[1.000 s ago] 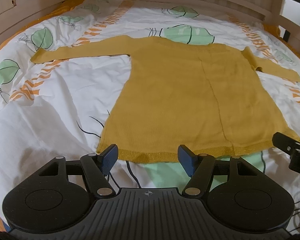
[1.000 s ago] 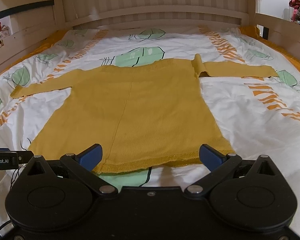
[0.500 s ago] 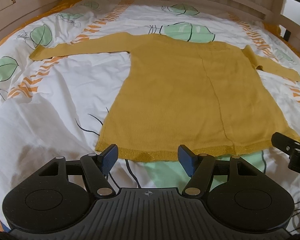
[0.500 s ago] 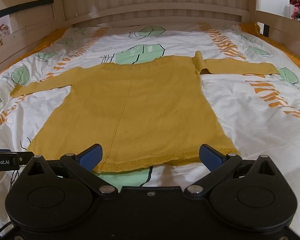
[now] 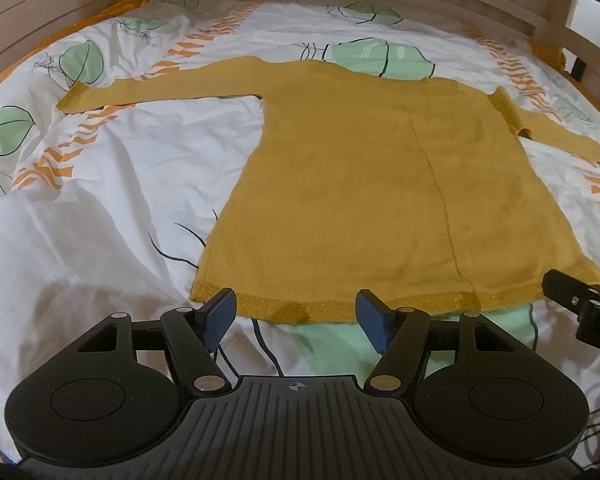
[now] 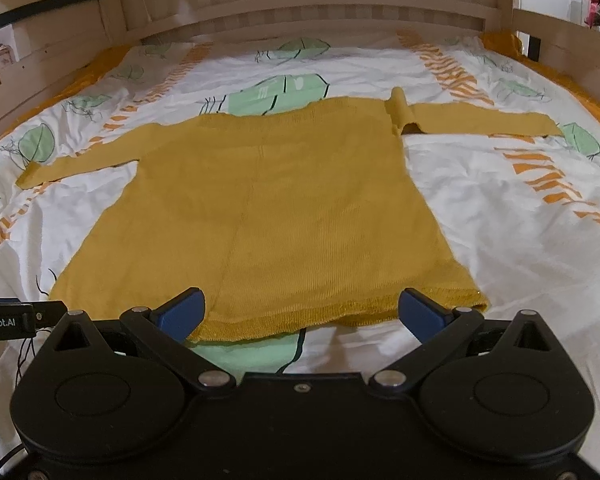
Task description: Fold small clothes
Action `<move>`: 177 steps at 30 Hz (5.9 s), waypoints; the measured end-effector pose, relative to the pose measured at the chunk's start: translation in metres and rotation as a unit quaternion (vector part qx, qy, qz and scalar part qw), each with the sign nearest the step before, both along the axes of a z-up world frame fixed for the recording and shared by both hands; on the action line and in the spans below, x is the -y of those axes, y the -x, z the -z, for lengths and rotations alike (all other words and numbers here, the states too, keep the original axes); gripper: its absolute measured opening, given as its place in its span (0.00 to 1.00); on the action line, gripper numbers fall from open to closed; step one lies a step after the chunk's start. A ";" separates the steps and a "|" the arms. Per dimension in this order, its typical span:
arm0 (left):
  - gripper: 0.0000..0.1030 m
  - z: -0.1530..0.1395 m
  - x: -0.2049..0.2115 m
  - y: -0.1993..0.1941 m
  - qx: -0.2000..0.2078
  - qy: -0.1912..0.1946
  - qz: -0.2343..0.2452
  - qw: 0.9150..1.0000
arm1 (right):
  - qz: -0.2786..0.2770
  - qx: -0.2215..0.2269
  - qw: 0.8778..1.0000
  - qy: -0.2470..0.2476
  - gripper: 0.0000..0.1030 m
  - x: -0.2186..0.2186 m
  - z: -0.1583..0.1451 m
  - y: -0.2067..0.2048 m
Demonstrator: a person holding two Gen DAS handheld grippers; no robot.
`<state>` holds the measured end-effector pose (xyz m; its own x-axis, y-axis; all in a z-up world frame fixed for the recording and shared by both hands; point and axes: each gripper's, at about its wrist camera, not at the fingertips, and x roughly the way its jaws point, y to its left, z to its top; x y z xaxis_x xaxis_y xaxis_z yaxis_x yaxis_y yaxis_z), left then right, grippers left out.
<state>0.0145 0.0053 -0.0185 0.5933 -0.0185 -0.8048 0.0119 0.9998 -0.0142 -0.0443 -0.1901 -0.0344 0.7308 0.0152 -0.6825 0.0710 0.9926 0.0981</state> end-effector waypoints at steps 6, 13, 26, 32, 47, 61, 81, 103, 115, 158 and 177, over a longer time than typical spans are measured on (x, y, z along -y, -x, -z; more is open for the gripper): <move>0.63 0.003 0.000 -0.007 -0.007 -0.003 0.001 1.000 | 0.001 -0.011 1.000 -0.002 0.99 0.001 0.002 -0.007; 0.63 0.002 0.002 -0.022 -0.008 -0.008 0.003 1.000 | 0.004 -0.016 1.000 -0.006 0.99 0.006 0.001 -0.021; 0.63 -0.003 0.016 -0.083 0.003 -0.017 0.018 1.000 | -0.003 0.008 0.999 -0.035 0.99 0.042 -0.011 -0.068; 0.63 -0.003 0.022 -0.127 0.011 -0.015 0.022 1.000 | 0.004 0.008 0.998 -0.069 0.99 0.089 -0.017 -0.111; 0.63 0.022 0.049 -0.246 0.030 -0.015 0.018 0.999 | 0.117 -0.012 0.992 -0.039 0.99 0.248 0.003 -0.228; 0.63 0.066 0.071 -0.301 0.038 -0.018 0.009 0.999 | 0.251 0.010 0.968 0.000 0.81 0.387 0.013 -0.285; 0.71 0.094 0.085 -0.286 0.118 -0.049 0.008 0.992 | 0.289 -0.013 0.956 -0.039 0.43 0.442 0.056 -0.303; 0.68 0.042 0.048 -0.279 0.038 0.045 0.038 0.998 | 0.123 0.156 0.977 -0.072 0.14 0.306 -0.158 -0.254; 0.68 -0.019 -0.011 -0.248 0.075 0.073 0.050 0.993 | -0.095 0.132 0.976 -0.143 0.14 0.092 -0.144 -0.301; 0.65 0.064 0.009 -0.273 -0.050 0.131 0.041 0.989 | -0.094 0.027 0.993 -0.059 0.79 0.053 0.045 -0.218; 0.02 -0.009 0.003 -0.298 0.112 -0.019 0.042 0.993 | -0.102 -0.008 0.993 -0.063 0.99 0.048 0.053 -0.222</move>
<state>0.3126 0.0026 -0.0095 0.7547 -0.0467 -0.6544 0.0933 0.9950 0.0366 0.1777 -0.2376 -0.0873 0.6926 0.2483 -0.6772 -0.1283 0.9663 0.2231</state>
